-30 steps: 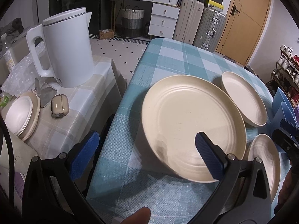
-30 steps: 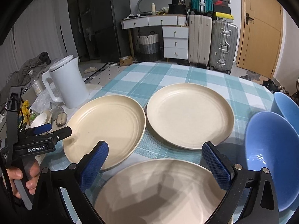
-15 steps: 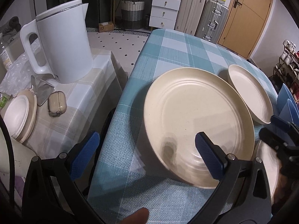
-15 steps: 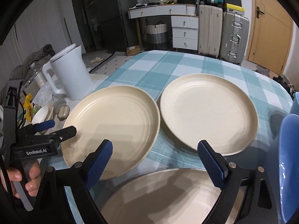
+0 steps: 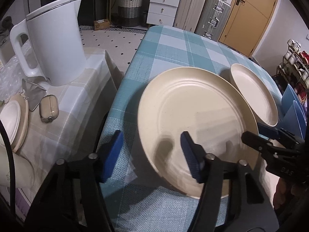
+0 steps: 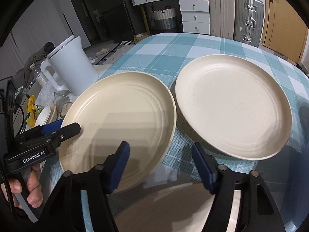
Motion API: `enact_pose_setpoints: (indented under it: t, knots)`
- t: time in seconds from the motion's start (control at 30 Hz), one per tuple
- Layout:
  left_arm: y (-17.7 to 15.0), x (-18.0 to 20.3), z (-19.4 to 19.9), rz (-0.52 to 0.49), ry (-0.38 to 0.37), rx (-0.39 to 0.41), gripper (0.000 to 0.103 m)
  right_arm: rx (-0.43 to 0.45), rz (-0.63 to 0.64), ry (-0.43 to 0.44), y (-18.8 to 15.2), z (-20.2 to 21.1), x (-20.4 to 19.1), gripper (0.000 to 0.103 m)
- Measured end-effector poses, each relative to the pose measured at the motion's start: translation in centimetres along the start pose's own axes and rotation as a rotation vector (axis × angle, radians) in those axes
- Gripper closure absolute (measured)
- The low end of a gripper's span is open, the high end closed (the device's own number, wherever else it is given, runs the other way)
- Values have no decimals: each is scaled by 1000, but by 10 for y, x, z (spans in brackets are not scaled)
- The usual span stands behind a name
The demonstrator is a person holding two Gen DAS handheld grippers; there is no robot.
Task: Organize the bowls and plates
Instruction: 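Close the right gripper on the cream plate rim, then lift the cream plate with the right gripper and carry it toward the other plate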
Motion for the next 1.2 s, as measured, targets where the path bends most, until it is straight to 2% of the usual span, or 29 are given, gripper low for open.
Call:
enact_pose_setpoints:
  t: [0.07, 0.13, 0.2, 0.23, 0.3, 0.4, 0.83, 1.2]
  knots:
    - [0, 0, -2, -2, 1, -6, 56, 2, 1, -4, 2, -1, -1, 48]
    - [-1, 0, -5, -3, 0, -18, 67, -8, -11, 0, 2, -4, 0, 52]
    - [-2, 2, -7, -7, -1, -24, 72, -13, -12, -12, 3, -6, 0, 63]
    - [-3, 2, -6, -12, 2, -20, 75, -14, -12, -19, 3, -7, 1, 65]
    - [-3, 3, -7, -17, -5, -24, 78, -12, -7, -33, 4, -9, 0, 75]
    - [-3, 3, -6, -18, -1, -21, 80, -9, -1, -44, 6, -10, -1, 81]
    - [-3, 1, -3, -24, 18, -14, 83, 7, 35, -84, 6, -8, -4, 83]
    - [1, 10, 25, -42, 33, 37, 83, 57, 34, -71, 8, 12, -7, 83]
Point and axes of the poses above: each gripper's, at about its wrist camera, not at the fingertips, and z roughly against the way its jaws point, x to its right, y to its top, the point moved 7 cm from there along -z, roughly the way its jaws point
